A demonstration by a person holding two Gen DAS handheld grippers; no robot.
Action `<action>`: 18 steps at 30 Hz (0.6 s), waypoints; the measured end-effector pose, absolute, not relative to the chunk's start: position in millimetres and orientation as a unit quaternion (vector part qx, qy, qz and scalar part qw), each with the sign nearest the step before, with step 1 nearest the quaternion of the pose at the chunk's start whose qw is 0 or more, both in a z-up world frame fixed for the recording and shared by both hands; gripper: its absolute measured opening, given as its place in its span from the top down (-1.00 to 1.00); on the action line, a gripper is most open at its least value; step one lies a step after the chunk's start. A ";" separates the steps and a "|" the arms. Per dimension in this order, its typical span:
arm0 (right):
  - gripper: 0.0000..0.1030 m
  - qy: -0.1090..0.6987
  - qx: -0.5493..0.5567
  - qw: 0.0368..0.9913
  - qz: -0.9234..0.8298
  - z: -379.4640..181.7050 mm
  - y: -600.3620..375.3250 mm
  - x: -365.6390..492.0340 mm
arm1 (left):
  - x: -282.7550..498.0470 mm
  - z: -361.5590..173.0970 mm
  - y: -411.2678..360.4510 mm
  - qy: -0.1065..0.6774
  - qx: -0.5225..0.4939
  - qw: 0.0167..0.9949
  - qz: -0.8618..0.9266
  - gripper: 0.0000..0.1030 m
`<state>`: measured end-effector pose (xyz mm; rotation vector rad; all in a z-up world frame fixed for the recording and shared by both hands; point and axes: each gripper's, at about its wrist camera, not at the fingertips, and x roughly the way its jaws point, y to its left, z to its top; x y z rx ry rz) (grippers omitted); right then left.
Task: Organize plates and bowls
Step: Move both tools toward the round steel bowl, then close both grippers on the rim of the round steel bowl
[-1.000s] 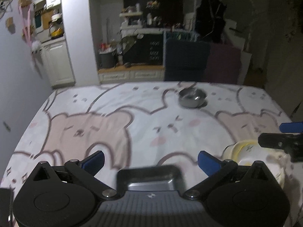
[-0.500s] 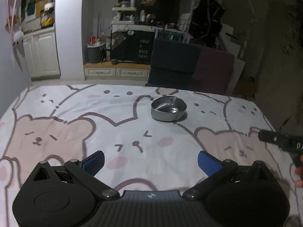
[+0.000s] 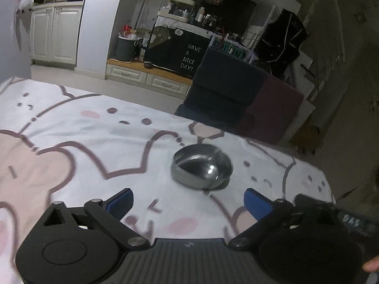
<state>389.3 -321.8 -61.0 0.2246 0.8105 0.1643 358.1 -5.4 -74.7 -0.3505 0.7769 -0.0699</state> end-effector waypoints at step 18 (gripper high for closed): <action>-0.47 0.423 0.134 0.890 0.104 -104.0 -296.5 478.7 | 448.1 -134.5 -5.3 0.397 -0.144 0.907 0.005 -0.40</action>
